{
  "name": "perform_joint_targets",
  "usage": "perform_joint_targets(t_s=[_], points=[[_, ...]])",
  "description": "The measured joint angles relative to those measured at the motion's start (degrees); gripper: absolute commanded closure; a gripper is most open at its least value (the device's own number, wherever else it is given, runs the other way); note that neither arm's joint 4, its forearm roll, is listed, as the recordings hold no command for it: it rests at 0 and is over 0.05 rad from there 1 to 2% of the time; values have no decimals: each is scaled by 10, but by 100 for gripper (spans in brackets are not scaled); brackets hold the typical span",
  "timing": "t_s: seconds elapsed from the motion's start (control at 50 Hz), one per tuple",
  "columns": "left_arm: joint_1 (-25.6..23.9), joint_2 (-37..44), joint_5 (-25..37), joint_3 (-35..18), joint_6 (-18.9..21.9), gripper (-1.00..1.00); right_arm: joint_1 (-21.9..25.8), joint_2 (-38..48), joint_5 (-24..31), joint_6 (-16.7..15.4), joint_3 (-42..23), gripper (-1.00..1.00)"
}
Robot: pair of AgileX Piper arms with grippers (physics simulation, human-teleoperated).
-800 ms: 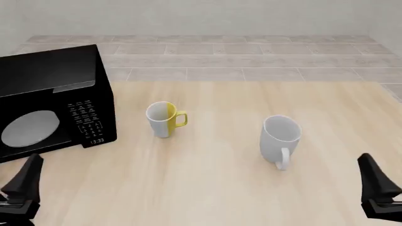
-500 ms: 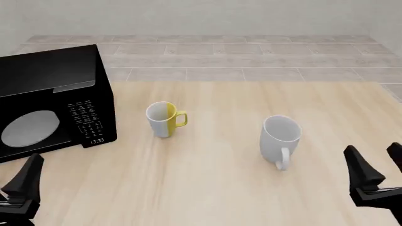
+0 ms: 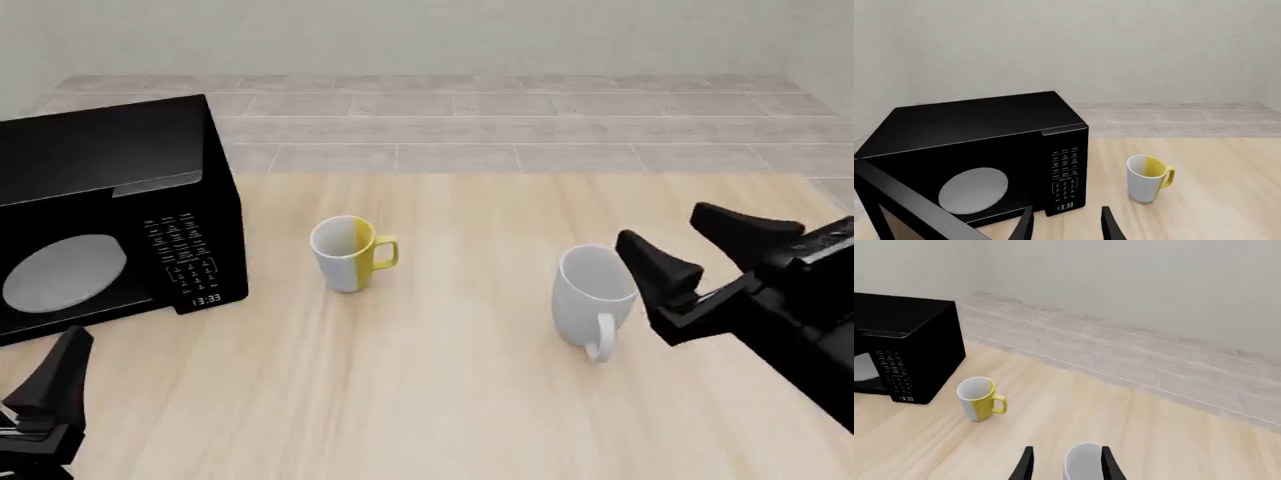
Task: Put the yellow and white mug to the front of the white mug.
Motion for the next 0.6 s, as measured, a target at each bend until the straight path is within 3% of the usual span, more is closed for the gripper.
perform_joint_targets(t_s=[0.24, 0.6], points=[[0, 0, 0, 0, 0, -100, 87, 104, 57, -4, -117, -100], [0, 0, 0, 0, 0, -100, 160, 280, 221, -35, -331, -100]])
